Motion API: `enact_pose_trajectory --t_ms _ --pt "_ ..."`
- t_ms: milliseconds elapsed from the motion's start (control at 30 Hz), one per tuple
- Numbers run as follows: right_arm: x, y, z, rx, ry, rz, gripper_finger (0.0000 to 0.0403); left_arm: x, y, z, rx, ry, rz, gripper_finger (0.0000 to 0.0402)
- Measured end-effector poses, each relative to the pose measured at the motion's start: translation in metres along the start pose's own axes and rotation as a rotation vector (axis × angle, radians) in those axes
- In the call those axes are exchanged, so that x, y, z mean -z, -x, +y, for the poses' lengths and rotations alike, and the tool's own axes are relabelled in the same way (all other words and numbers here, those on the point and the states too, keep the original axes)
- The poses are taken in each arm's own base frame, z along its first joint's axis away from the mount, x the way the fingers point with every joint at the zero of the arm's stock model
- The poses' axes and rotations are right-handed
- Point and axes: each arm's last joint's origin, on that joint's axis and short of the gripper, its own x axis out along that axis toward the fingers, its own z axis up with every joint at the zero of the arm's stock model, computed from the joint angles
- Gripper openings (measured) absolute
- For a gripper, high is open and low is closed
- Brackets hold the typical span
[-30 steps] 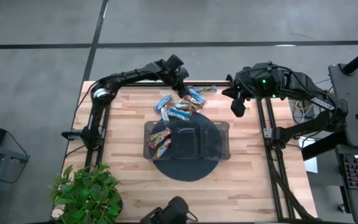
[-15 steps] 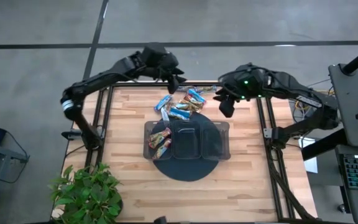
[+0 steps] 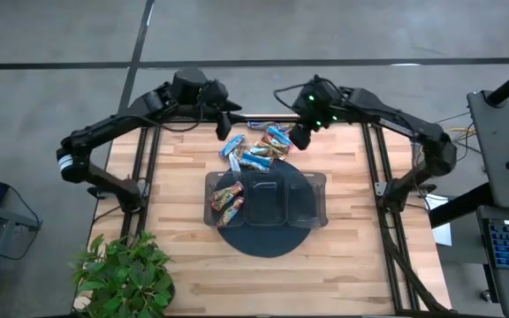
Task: Pick and place Granola Bars by type
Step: Put the red granola bar into the left black bin
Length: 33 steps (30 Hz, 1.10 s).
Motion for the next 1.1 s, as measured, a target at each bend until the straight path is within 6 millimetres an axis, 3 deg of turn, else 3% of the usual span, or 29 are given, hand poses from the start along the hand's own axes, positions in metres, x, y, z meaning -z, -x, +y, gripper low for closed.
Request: enact_pose_trajectory --t_ms 267,467,700,967,1100 --pt "-0.016 -0.057 -0.035 -0.018 0.024 0.043 0.0221 0.010 0.023 -0.008 0.011 0.000 -0.053 0.0170" --pt "-0.014 -0.103 -0.042 -0.022 0.098 0.138 0.0221 0.010 0.036 -0.010 0.010 -0.026 -0.080 0.0170" --pt "-0.008 -0.150 -0.047 -0.040 0.144 0.242 0.0221 0.011 0.036 -0.010 0.009 -0.017 -0.080 0.0170" --pt "0.004 -0.188 -0.053 -0.046 0.155 0.341 0.0219 0.017 0.033 -0.009 0.009 0.025 -0.038 0.0170" --pt "0.009 -0.196 -0.060 -0.043 0.138 0.377 0.0219 0.017 0.033 -0.009 0.009 0.031 -0.036 0.0170"
